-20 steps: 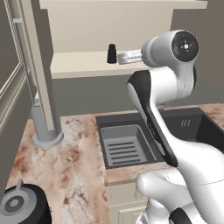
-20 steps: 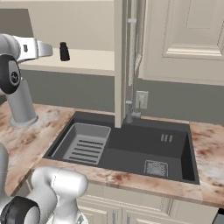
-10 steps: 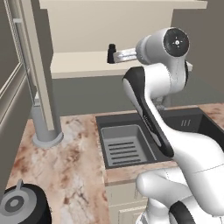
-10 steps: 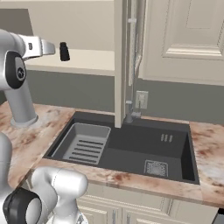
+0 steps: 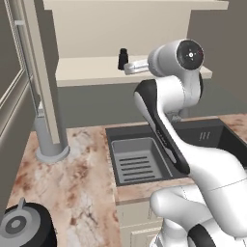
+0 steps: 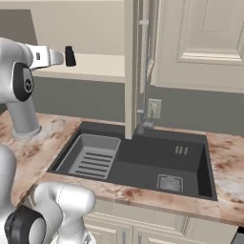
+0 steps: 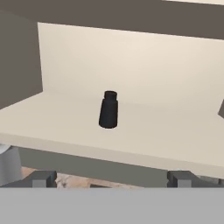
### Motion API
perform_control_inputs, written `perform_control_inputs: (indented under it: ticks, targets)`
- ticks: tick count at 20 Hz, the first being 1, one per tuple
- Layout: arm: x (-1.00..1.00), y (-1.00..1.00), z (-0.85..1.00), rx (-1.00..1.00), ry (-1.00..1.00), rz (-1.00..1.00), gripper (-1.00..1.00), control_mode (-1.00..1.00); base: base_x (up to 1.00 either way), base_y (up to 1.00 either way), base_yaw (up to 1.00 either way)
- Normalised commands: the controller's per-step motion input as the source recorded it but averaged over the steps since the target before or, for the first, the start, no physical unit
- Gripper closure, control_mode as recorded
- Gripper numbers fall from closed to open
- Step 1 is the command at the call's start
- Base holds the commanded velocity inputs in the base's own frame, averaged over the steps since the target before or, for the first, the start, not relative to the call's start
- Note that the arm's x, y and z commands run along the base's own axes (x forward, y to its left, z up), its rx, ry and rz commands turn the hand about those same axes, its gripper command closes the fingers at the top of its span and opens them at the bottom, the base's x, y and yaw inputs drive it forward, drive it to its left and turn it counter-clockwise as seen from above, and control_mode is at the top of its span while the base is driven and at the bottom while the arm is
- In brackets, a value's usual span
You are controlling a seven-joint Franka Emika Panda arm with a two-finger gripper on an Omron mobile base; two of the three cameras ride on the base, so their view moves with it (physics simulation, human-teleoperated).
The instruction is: Take 2 condiments from the cabinet and move them on the counter near the stove.Make sure the condiments are lined up with each other, next to each other.
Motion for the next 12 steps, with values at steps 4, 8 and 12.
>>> perform_control_inputs:
  ticks: [4, 8, 12]
  targets:
    - [0.16, 0.0, 0.0, 0.0, 0.05, 0.0, -1.0, -1.0, 0.0, 0.0, 0.0]
    - [0.19, 0.0, 0.0, 0.0, 0.09, 0.0, -1.0, -1.0, 0.0, 0.0, 0.0]
    - [0.19, 0.0, 0.0, 0.0, 0.11, 0.02, -1.0, -1.0, 0.0, 0.0, 0.0]
